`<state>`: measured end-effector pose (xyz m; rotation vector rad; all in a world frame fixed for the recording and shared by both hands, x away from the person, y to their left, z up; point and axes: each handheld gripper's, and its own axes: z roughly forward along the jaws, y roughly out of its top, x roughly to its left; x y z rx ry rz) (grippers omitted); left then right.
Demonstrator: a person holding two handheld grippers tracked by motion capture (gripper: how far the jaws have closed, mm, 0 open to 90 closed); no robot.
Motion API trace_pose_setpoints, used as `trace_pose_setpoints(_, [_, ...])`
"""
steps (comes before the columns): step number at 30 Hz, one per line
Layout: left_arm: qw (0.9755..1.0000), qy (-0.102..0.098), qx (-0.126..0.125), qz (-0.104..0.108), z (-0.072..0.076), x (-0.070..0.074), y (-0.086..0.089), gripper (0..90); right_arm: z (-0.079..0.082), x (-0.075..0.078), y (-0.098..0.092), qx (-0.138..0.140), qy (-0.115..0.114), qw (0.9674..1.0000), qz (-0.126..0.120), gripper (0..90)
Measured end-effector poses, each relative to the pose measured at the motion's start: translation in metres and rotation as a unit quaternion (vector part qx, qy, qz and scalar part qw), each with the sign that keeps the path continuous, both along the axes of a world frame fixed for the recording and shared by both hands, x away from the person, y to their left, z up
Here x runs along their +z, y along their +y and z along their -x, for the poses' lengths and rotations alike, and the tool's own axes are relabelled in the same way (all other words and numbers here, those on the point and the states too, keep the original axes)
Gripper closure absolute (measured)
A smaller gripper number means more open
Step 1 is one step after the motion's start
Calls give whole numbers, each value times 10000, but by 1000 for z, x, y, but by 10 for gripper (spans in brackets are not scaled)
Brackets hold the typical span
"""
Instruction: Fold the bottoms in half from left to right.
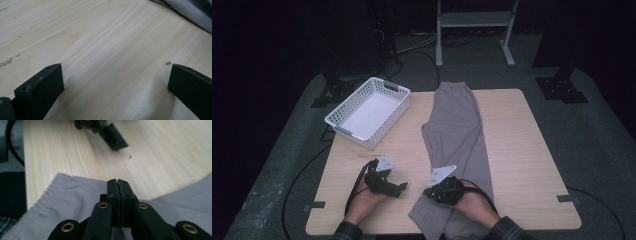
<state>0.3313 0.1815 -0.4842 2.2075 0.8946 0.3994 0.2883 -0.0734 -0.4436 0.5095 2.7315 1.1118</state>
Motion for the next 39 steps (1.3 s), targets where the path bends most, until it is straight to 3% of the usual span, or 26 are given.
trace_pose_setpoints(12, [10000, 4, 2, 2, 0, 0, 0, 0, 8, 24, -57, -395, -39, 9984, -392, 879])
trace_pose_setpoints(24, [10000, 8, 4, 1, 0, 0, 0, 0, 30, 21, -102, -663, 56, 9972, -350, 878])
trace_pose_setpoints(36, [10000, 6, 4, 2, 0, 0, 0, 0, 56, 11, -135, -819, 197, 9963, -183, 877])
trace_pose_setpoints(39, [10000, 7, 2, -1, 0, 0, 0, 0, 58, 10, -140, -866, 218, 9958, -210, 814])
